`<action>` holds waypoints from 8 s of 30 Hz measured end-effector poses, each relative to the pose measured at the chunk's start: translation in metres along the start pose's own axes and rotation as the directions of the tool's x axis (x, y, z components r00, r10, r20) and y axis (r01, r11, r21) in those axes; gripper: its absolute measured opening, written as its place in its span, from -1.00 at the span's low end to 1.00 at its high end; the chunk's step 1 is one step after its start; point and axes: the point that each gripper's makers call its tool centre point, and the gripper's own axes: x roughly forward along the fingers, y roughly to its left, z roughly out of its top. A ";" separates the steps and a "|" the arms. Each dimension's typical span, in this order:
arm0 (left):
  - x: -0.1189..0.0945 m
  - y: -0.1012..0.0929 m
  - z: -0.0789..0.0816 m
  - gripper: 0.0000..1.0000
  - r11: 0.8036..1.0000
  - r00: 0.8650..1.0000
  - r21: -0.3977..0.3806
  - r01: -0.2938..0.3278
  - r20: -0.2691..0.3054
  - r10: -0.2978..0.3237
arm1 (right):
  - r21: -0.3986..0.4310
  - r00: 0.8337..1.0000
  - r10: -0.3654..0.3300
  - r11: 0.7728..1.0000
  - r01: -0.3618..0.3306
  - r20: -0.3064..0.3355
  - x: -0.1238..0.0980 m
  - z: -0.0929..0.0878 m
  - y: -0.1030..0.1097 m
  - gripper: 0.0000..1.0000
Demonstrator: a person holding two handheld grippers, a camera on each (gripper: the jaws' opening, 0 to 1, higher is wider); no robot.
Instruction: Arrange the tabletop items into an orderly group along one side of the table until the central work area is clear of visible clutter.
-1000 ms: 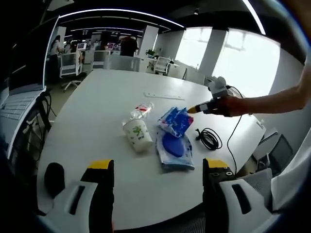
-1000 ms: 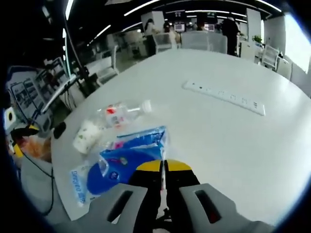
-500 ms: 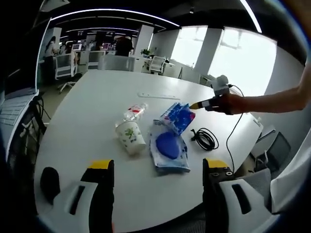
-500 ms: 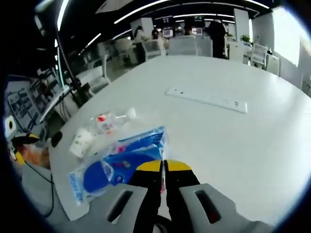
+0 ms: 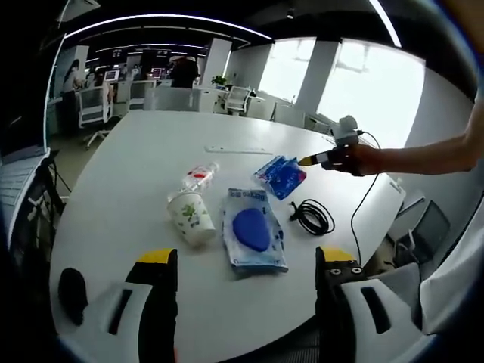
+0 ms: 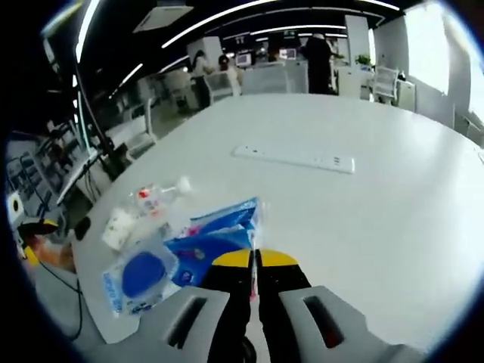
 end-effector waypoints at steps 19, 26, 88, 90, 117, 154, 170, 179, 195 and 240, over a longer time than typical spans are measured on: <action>0.015 -0.018 0.007 0.51 0.999 0.999 0.032 0.033 -0.017 -0.033 | 0.106 0.997 -0.073 0.992 0.070 0.027 -0.036 -0.018 -0.033 -1.00; 0.021 -0.026 0.012 0.52 0.998 0.999 0.040 0.046 -0.018 -0.046 | 0.142 0.995 -0.092 0.986 0.085 0.044 -0.049 -0.018 -0.035 -1.00; 0.024 -0.027 0.001 0.51 0.999 0.998 0.028 0.030 -0.055 -0.028 | 0.239 0.985 -0.158 0.956 0.169 -0.062 -0.048 -0.078 -0.055 -1.00; 0.024 -0.028 0.002 0.51 0.999 0.998 0.027 0.030 -0.053 -0.029 | 0.237 0.985 -0.159 0.957 0.169 -0.063 -0.049 -0.078 -0.055 -1.00; 0.023 -0.036 -0.002 0.50 0.999 0.998 0.020 0.049 -0.046 -0.048 | 0.167 0.988 -0.145 0.974 0.152 -0.055 -0.066 -0.069 -0.045 -0.88; 0.082 -0.059 -0.064 0.16 0.976 0.988 -0.218 0.014 -0.149 -0.048 | -0.117 0.988 0.129 0.983 -0.139 -0.087 0.009 -0.044 0.063 -0.88; 0.104 -0.059 -0.080 0.04 0.943 0.982 -0.333 -0.026 -0.184 -0.038 | -0.165 0.965 0.217 0.957 -0.240 -0.145 0.036 -0.044 0.091 -0.80; 0.115 -0.053 -0.087 -0.03 0.925 0.977 -0.374 -0.066 -0.211 -0.015 | -0.180 0.957 0.232 0.948 -0.263 -0.175 0.046 -0.045 0.099 -0.74; 0.129 -0.041 -0.090 -0.27 0.892 0.970 -0.428 -0.143 -0.242 0.039 | -0.186 0.939 0.270 0.932 -0.311 -0.215 0.078 -0.040 0.108 -0.62; 0.143 -0.046 -0.101 -1.00 0.831 0.960 -0.529 -0.174 -0.279 0.023 | -0.251 0.944 0.247 0.921 -0.299 -0.218 0.074 -0.050 0.101 -1.00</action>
